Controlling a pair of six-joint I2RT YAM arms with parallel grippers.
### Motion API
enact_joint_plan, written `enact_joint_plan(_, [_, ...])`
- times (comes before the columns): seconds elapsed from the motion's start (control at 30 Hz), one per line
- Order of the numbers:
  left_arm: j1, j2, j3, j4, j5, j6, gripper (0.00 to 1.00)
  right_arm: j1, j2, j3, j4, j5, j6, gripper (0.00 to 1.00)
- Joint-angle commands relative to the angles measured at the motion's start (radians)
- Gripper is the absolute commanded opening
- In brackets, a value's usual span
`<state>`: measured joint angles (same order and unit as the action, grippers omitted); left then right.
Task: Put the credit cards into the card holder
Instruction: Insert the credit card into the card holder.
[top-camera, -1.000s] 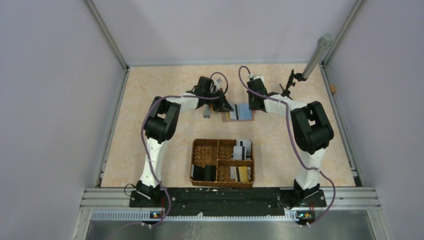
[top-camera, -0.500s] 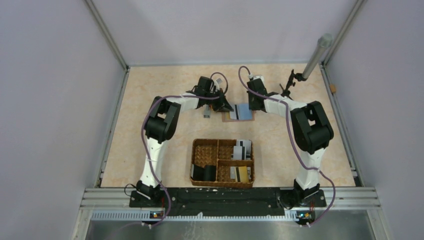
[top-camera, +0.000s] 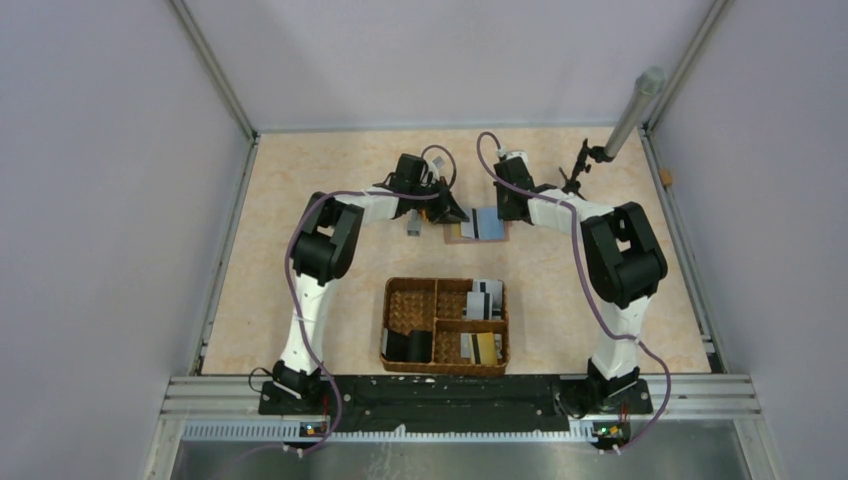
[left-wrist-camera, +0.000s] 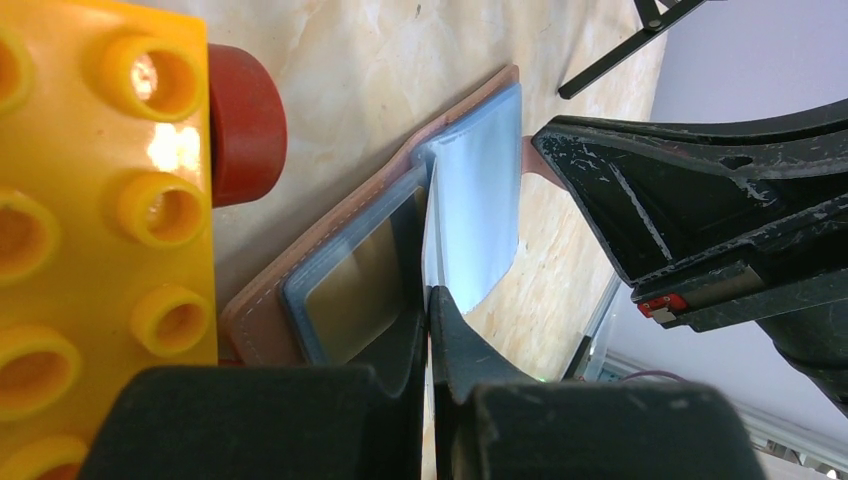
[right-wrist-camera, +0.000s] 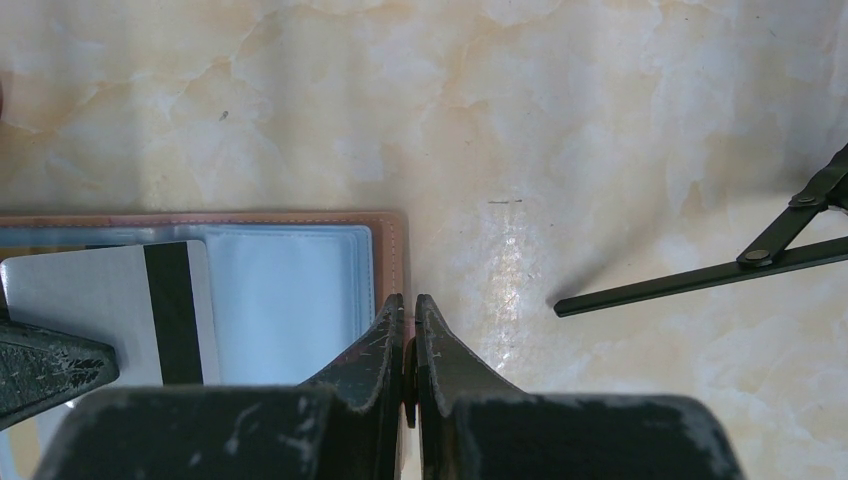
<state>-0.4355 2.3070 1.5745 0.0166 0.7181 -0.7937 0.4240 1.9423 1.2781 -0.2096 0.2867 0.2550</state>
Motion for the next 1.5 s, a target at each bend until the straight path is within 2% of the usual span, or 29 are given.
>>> enact_joint_plan(0.0, [-0.006, 0.022, 0.023, 0.052, -0.013, -0.008, 0.00, -0.001, 0.019, 0.047, 0.010, -0.003, 0.011, 0.00])
enact_joint_plan(0.47, [-0.021, 0.037, 0.019, 0.085, -0.022, -0.029, 0.00, -0.002, 0.023, 0.053, 0.005, -0.009, 0.012, 0.00])
enact_joint_plan(0.7, [-0.025, 0.036, -0.017, 0.150, -0.038, -0.049, 0.00, -0.001, 0.018, 0.053, 0.003, -0.008, 0.013, 0.00])
enact_joint_plan(1.07, [-0.034, 0.020, -0.021, 0.092, -0.082, -0.015, 0.01, -0.001, 0.018, 0.056, 0.000, -0.009, 0.015, 0.00])
enact_joint_plan(1.17, [-0.033, 0.005, -0.011, 0.033, -0.115, 0.013, 0.09, -0.001, 0.018, 0.054, -0.002, -0.007, 0.016, 0.00])
enact_joint_plan(1.33, [-0.034, -0.015, 0.009, -0.053, -0.153, 0.049, 0.29, -0.002, 0.014, 0.053, -0.001, -0.006, 0.014, 0.00])
enact_joint_plan(1.47, [-0.034, -0.040, 0.018, -0.110, -0.189, 0.090, 0.39, -0.002, 0.012, 0.051, -0.002, -0.004, 0.014, 0.00])
